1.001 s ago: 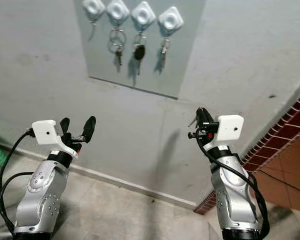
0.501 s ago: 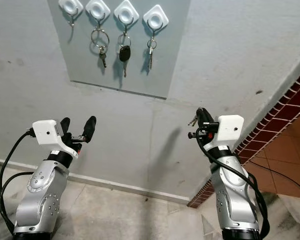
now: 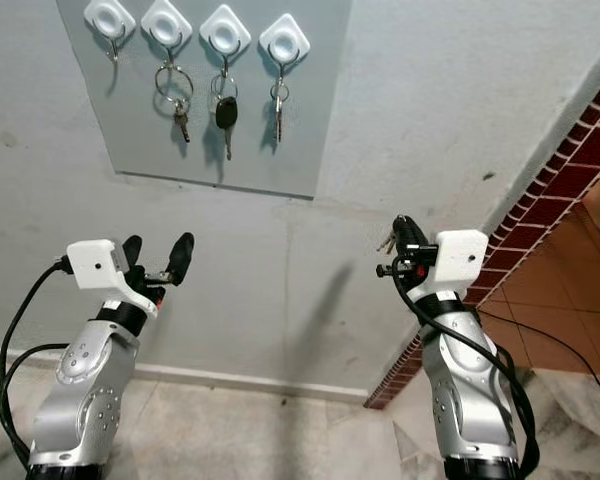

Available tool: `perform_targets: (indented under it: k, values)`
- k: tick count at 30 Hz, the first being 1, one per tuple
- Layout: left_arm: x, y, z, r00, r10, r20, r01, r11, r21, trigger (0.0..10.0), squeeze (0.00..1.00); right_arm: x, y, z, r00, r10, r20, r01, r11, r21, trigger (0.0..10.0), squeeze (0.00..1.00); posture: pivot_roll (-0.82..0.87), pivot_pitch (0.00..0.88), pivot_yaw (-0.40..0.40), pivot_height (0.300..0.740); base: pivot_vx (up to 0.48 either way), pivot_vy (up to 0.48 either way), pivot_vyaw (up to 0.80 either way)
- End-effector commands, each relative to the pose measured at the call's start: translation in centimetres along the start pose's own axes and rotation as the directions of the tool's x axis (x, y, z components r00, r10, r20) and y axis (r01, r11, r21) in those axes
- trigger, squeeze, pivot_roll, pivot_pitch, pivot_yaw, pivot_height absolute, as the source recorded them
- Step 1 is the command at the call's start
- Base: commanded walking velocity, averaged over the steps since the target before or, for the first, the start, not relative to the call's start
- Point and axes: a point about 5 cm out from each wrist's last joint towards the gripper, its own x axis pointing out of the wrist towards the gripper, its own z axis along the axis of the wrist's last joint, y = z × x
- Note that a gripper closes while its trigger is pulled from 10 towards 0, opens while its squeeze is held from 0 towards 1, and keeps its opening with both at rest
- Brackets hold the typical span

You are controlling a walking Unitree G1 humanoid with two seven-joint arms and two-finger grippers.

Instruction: Hang keys on a hook

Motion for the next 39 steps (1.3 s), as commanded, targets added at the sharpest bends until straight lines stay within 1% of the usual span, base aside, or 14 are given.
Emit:
perform_targets:
  k: [1, 12, 26, 28, 33, 39]
  values:
    - [0.0, -0.3, 0.0, 1.000, -0.015, -0.006, 0.015, 1.000, 0.005, 10.0, 0.00, -0.1, -0.3, 0.0, 1.000, -0.008, -0.005, 0.008, 1.000, -0.006, 10.0, 0.00, 0.01, 0.061, -0.062, 0.740, 0.000, 0.000, -0.71]
    - [0.1, -0.2, 0.0, 1.000, -0.013, -0.009, 0.013, 1.000, 0.002, 10.0, 0.00, -0.1, -0.5, 0.0, 1.000, -0.012, -0.006, 0.012, 1.000, -0.009, 10.0, 0.00, 0.01, 0.067, -0.061, 0.740, 0.000, 0.000, -0.71]
    - [0.3, 0.1, 0.0, 1.000, 0.000, -0.015, 0.000, 1.000, -0.014, 10.0, 0.00, -0.2, -0.6, 0.1, 1.000, -0.024, 0.006, 0.024, 1.000, -0.014, 10.0, 0.00, 0.01, 0.073, -0.055, 0.740, 0.000, 0.000, 0.00]
    - [0.4, 0.2, 0.2, 1.000, 0.006, -0.011, -0.006, 1.000, -0.023, 10.0, 0.00, -0.2, -0.8, 0.4, 0.999, -0.047, 0.020, 0.047, 0.999, 0.015, 10.0, 0.00, 0.01, 0.075, -0.052, 0.740, 0.000, 0.000, 0.00]
    - [0.5, 0.4, 0.6, 1.000, 0.000, -0.005, 0.000, 1.000, -0.007, 10.0, 0.00, 0.0, -1.2, 0.6, 0.997, -0.067, 0.037, 0.067, 0.998, 0.007, 10.0, 0.00, 0.01, 0.072, -0.038, 0.740, 0.000, 0.000, 0.00]
    - [0.9, 0.8, 1.0, 1.000, -0.007, -0.003, 0.007, 1.000, 0.008, 10.0, 0.00, 0.1, -0.8, 0.4, 0.997, -0.071, 0.041, 0.071, 0.997, 0.016, 10.0, 0.00, 0.02, 0.067, -0.018, 0.740, 0.000, 0.000, 0.00]
